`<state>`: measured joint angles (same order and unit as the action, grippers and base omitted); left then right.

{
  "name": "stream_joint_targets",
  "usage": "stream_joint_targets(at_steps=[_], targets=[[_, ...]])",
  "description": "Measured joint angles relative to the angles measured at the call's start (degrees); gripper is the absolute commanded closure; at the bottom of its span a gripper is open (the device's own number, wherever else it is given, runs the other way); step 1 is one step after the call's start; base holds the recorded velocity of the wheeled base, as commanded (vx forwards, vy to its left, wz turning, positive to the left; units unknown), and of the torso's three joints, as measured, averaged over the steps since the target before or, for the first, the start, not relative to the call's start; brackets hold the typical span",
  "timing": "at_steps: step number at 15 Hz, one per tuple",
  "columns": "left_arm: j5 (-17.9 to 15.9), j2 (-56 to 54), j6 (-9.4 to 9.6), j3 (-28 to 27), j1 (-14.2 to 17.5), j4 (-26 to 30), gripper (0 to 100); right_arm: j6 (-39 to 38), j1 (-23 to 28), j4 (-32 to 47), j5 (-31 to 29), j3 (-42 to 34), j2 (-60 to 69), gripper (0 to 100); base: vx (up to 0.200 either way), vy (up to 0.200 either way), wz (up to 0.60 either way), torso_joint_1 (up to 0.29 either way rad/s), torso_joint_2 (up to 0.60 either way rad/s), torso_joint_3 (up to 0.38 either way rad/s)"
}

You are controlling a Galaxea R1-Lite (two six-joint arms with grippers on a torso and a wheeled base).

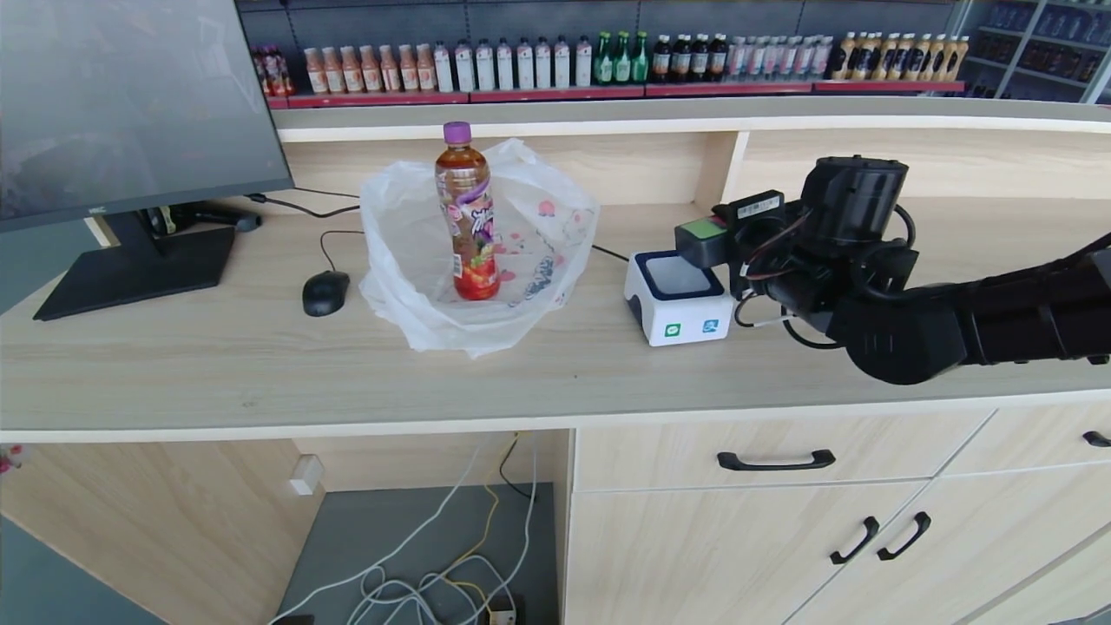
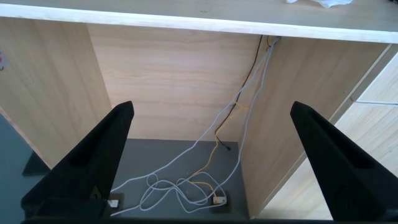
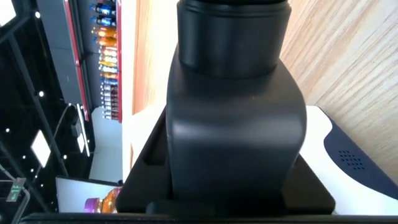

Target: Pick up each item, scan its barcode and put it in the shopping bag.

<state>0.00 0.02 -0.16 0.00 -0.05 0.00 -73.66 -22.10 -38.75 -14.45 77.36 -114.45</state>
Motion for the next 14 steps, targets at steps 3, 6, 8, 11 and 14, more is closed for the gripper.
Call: stream_joint_targets(at_steps=[3,6,8,11,14], targets=[[0.0,0.0,0.0,0.0,0.0,0.0,0,1.4,-1.3,-0.4,-0.8,-2.5,4.3,100,0.0,0.0,0.0,0.0,0.0,0.0],[0.0,0.0,0.0,0.0,0.0,0.0,0,3.7,-2.1,-0.5,-1.1,-5.3,8.9,100,0.0,0.0,0.0,0.0,0.0,0.0],[0.0,0.0,0.0,0.0,0.0,0.0,0,5.6,-2.2,-0.5,-1.2,-7.0,12.1,100,0.0,0.0,0.0,0.0,0.0,0.0],[0.0,0.0,0.0,0.0,0.0,0.0,0,8.9,-2.3,-0.6,-3.1,-10.8,16.8,100,0.0,0.0,0.0,0.0,0.0,0.0],[0.0,0.0,0.02,0.0,0.0,0.0,0,12.0,-2.6,-0.7,-5.7,-14.6,21.1,100,0.0,0.0,0.0,0.0,0.0,0.0]])
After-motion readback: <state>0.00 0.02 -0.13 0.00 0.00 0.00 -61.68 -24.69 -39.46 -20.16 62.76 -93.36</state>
